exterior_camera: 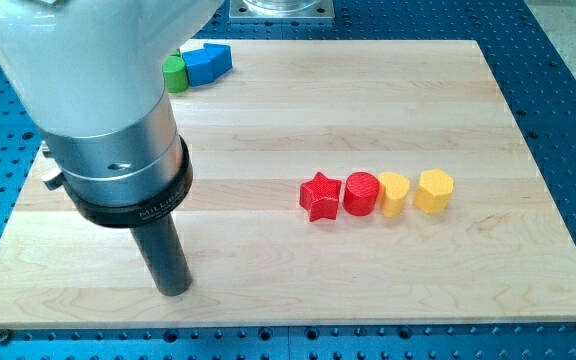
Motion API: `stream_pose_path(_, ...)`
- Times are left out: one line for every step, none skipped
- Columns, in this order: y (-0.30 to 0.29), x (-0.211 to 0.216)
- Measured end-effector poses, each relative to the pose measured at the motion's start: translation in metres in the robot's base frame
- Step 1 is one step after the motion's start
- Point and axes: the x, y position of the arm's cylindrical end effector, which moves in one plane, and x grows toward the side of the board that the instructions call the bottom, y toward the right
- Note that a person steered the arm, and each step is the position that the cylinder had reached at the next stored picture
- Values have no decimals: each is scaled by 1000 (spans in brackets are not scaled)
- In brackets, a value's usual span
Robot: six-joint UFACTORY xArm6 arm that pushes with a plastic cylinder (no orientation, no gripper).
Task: Slightly move the red star up
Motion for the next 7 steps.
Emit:
stream_pose_path(0, 0)
stream_pose_path(-13, -12)
stream_pose_path(-69, -118)
stream_pose_path(-104, -171)
stream_pose_path(-105, -179)
stream_pose_path(-105, -179)
stream_pose_path(-119, -207)
